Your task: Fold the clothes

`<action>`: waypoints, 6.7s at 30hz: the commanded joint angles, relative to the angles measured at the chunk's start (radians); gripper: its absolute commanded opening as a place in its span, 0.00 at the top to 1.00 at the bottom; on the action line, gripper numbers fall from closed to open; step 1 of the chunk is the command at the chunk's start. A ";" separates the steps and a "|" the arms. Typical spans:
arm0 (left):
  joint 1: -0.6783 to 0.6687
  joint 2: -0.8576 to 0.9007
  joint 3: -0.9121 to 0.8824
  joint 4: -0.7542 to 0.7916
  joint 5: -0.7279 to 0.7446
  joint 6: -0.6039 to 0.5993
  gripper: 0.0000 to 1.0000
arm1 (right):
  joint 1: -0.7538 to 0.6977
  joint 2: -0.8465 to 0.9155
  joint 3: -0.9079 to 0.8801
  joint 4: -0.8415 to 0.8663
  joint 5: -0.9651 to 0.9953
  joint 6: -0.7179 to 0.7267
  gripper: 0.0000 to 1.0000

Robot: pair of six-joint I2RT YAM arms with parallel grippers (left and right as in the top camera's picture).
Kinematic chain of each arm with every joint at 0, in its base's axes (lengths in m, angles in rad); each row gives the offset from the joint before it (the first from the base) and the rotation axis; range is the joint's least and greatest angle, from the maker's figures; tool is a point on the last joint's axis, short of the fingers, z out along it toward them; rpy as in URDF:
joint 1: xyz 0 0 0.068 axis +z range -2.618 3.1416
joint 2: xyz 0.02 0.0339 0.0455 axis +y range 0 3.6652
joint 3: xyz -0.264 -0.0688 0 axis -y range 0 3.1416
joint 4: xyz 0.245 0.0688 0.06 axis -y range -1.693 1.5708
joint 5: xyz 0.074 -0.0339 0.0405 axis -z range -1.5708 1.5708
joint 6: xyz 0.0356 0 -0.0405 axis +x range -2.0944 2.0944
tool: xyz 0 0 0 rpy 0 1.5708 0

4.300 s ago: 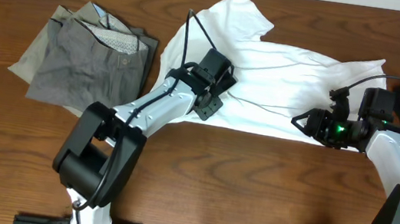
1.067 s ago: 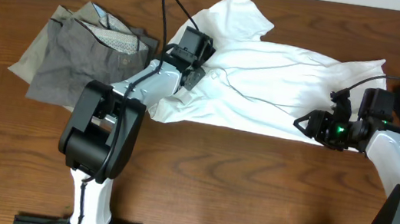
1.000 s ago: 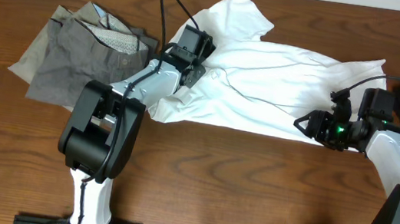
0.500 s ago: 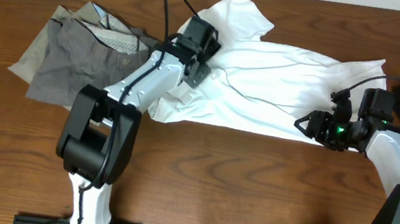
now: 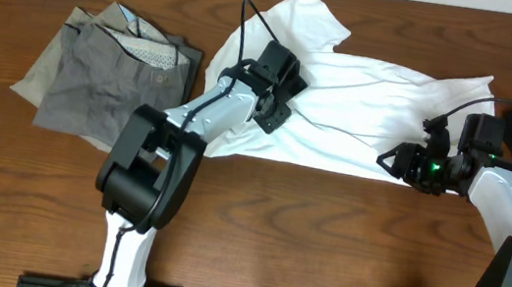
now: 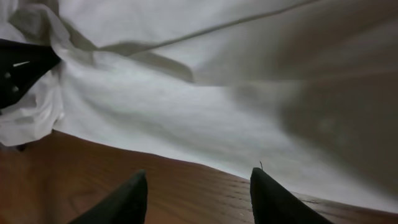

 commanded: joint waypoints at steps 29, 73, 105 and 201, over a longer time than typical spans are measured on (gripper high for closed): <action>0.032 0.007 0.238 -0.002 -0.404 0.024 0.89 | 0.008 0.008 0.013 -0.012 0.002 -0.002 0.49; 0.229 -0.139 0.191 -0.163 -0.247 -0.129 0.59 | 0.008 0.008 0.013 0.003 0.114 0.019 0.41; 0.225 -0.271 -0.257 -0.297 -0.015 -0.146 0.89 | -0.284 0.008 0.014 -0.054 0.174 0.085 0.37; 0.245 -0.167 -0.237 -0.350 0.195 -0.316 0.52 | -0.380 -0.079 0.127 -0.208 0.428 0.189 0.30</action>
